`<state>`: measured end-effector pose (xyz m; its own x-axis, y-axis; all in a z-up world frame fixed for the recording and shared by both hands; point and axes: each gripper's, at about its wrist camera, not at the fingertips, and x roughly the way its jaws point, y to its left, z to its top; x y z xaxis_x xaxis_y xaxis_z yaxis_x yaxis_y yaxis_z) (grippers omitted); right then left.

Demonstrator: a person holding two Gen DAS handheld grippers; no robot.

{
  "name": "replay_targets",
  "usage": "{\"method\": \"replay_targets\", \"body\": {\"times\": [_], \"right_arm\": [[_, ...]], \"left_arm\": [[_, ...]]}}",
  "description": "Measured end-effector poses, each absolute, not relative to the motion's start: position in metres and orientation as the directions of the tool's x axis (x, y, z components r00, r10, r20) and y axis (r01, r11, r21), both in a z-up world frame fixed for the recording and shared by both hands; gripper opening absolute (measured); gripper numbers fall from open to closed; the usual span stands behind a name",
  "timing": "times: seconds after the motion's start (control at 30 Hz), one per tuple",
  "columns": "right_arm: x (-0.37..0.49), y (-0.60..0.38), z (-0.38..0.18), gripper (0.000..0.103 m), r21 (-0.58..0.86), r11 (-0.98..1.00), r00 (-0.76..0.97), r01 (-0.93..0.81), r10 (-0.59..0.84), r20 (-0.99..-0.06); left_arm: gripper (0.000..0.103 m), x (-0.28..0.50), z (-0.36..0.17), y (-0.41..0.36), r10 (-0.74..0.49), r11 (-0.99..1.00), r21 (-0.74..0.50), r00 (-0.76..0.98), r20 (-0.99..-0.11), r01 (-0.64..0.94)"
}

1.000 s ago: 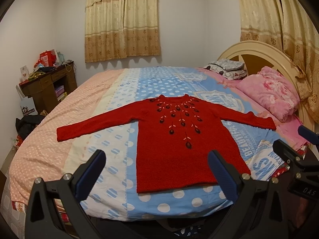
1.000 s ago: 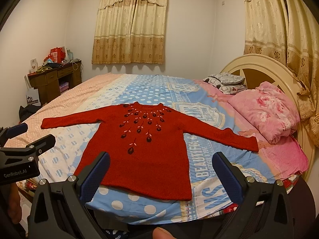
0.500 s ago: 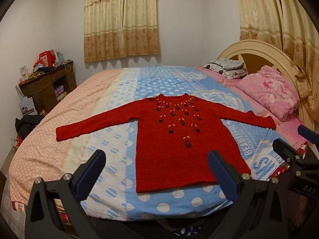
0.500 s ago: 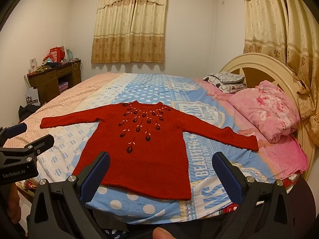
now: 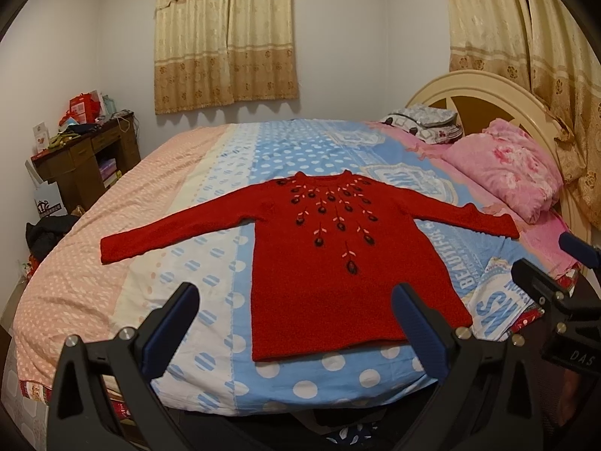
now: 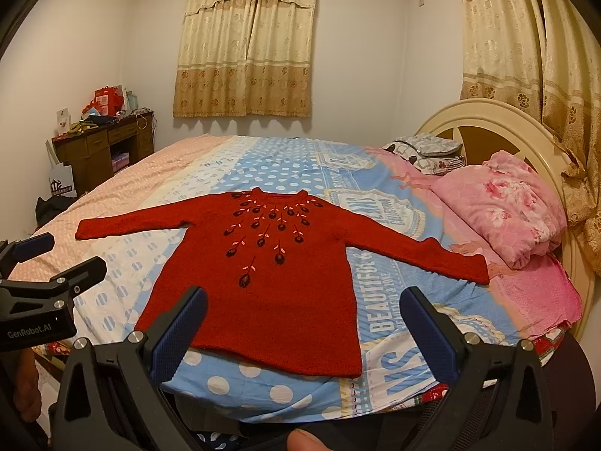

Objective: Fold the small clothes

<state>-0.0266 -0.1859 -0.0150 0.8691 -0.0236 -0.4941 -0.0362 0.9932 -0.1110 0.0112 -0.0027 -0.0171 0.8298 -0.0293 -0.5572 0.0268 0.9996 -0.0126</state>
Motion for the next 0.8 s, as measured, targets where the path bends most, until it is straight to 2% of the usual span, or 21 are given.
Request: {"method": "replay_targets", "body": {"times": [0.8], "right_arm": [[-0.006,-0.185,-0.042,0.102,-0.099,0.993,0.846,-0.059,-0.003,-0.532]], "left_arm": [[0.103,0.031,-0.036,0.001,-0.041,0.999,-0.026,0.796,-0.604,0.032]]}}
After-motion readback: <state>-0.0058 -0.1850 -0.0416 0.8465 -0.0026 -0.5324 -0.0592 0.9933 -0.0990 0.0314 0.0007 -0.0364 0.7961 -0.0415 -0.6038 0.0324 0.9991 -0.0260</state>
